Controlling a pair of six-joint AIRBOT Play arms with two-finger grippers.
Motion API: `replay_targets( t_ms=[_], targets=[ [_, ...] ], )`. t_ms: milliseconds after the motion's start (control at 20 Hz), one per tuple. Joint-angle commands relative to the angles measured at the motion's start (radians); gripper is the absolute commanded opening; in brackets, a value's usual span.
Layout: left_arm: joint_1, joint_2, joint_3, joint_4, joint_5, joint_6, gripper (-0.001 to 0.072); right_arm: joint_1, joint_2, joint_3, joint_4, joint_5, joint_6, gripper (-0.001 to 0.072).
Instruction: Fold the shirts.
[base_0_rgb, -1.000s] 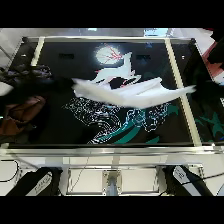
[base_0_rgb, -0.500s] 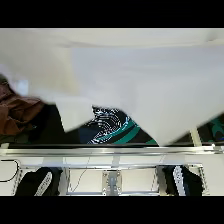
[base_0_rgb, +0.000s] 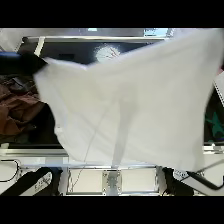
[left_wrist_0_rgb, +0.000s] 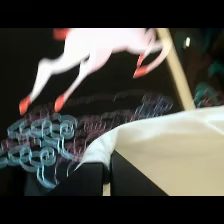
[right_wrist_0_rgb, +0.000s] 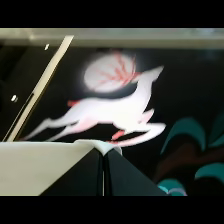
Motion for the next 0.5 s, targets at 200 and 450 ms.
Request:
replay_targets(
  t_ms=[200,450],
  targets=[
    [-0.001,-0.502,-0.123,-0.046,0.42,0.013,0.001,0.283,-0.513,-0.155,-0.449,-0.253,0.077,0.0023],
    [0.0,-0.562,-0.087,-0.073,0.567,0.014,0.0011,0.28,-0.557,-0.115,-0.447,-0.491,0.1,0.0023]
  ],
)
